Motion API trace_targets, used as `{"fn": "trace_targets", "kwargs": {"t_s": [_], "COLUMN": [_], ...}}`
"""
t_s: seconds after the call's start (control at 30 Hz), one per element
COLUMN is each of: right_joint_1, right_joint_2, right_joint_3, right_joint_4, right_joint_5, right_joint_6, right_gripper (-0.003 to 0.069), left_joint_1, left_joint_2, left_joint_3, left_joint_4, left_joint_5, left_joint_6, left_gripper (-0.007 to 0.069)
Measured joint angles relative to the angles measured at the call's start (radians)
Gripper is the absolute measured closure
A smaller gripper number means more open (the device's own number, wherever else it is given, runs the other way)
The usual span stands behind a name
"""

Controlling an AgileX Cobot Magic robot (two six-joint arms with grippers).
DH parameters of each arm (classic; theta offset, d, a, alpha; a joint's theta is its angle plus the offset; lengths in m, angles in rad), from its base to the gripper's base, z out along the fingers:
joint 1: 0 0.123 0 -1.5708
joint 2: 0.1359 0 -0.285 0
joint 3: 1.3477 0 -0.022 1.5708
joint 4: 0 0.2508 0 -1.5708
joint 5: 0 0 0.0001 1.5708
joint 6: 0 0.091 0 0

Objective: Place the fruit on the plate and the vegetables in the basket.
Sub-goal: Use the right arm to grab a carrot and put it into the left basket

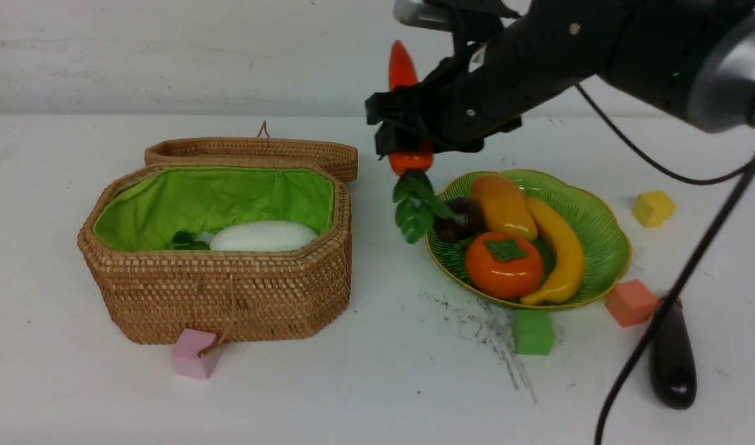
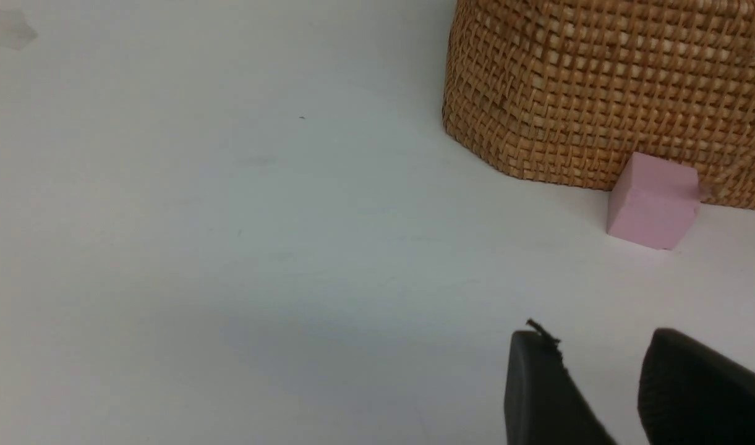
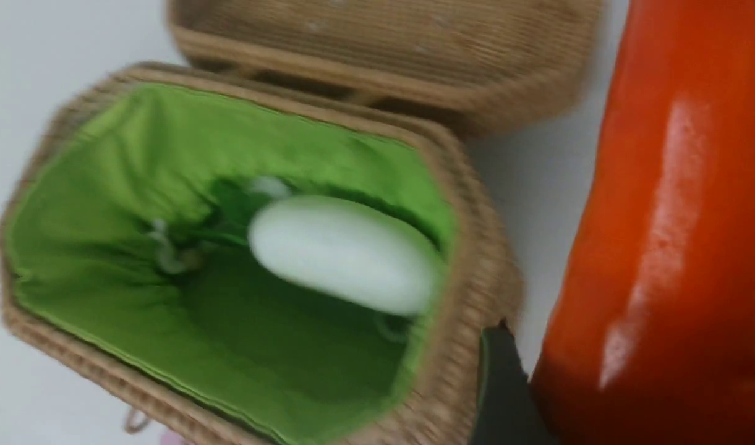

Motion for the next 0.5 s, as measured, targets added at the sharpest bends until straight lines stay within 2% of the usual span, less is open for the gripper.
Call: {"fn": "trace_targets", "kwargs": {"t_s": [0.07,0.1,0.13,0.23,0.3,0.43,0.5], "right_joint_1": [0.013,0.015,0.023,0.066,0.094,0.149,0.166], "right_joint_2": [0.054,0.064,0.084,0.144,0.151,0.151,0.151], "right_joint_3": [-0.030,-0.032,-0.042,-0.058,-0.060,-0.067,-0.067], "right_joint_4": [0.083,0.098,0.123,0.235,0.303,0.417,0.457], "right_joint_5": [-0.051,-0.056,-0.081,-0.175,-0.223,-0.293,-0.301], "right_joint_6": [-0.189,-0.210,-0.297,-0.682,-0.831,-1.045,-1.106], "right_gripper": [0.0262,0.0262,0.0262,0.0262,0.0262,0.0262,0.0262], "left_joint_1": [0.000,0.000,0.000,0.000,0.000,0.000,0.000], "left_joint_2": [0.000,0.000,0.000,0.000,0.000,0.000,0.000], "left_joint_3": [0.000,0.000,0.000,0.000,0.000,0.000,0.000], "left_joint_4": [0.000,0.000,0.000,0.000,0.000,0.000,0.000], "left_joint_5": [0.000,0.000,0.000,0.000,0.000,0.000,0.000], "left_joint_6": [0.000,0.000,0.000,0.000,0.000,0.000,0.000], "left_gripper": [0.0386,0.0386,0.0386,0.0386,0.0386,0.0386,0.0386]}}
